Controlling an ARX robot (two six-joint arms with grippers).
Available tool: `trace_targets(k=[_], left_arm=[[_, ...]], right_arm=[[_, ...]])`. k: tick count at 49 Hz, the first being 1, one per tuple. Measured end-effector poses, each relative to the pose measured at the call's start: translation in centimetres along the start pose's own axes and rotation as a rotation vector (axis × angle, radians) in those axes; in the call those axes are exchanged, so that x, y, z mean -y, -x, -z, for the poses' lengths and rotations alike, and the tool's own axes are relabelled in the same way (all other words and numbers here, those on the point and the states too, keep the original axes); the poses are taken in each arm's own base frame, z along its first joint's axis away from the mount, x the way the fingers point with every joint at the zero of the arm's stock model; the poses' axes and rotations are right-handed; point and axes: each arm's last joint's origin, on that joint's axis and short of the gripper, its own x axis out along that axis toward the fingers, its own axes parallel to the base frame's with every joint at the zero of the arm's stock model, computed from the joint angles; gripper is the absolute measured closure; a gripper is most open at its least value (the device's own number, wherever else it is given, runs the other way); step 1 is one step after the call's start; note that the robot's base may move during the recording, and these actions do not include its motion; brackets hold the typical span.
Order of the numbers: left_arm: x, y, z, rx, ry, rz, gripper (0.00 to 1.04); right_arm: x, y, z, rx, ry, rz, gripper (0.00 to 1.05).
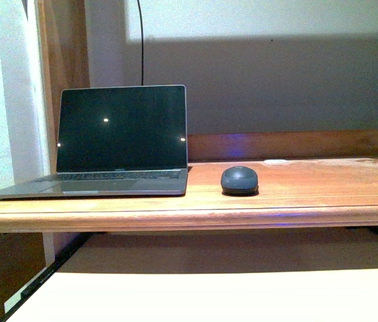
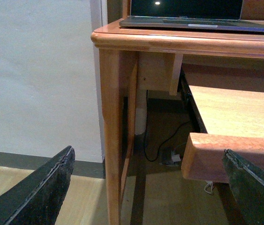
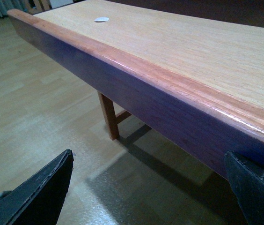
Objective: Place mouse
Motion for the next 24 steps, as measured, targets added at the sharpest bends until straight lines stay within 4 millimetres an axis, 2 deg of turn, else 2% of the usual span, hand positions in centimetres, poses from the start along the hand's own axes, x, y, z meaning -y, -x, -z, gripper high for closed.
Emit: trace_targets(k=[8, 14, 17, 24], left_arm=[[0.0, 0.0, 0.0, 0.0, 0.0, 0.0, 0.08], [0.0, 0.0, 0.0, 0.0, 0.0, 0.0, 0.08], [0.0, 0.0, 0.0, 0.0, 0.0, 0.0, 0.08], [0.0, 0.0, 0.0, 0.0, 0.0, 0.0, 0.08]], right_arm=[[0.7, -3.0, -0.6, -0.004, 0.013, 0.061, 0.07], [1.2, -5.8, -1.2, 0.001, 0.006, 0.112, 0.07], [1.7, -7.9, -2.0, 0.013, 0.0, 0.162, 0.07], [2.5, -10.7, -2.8, 0.019, -0.008, 0.239, 0.07]])
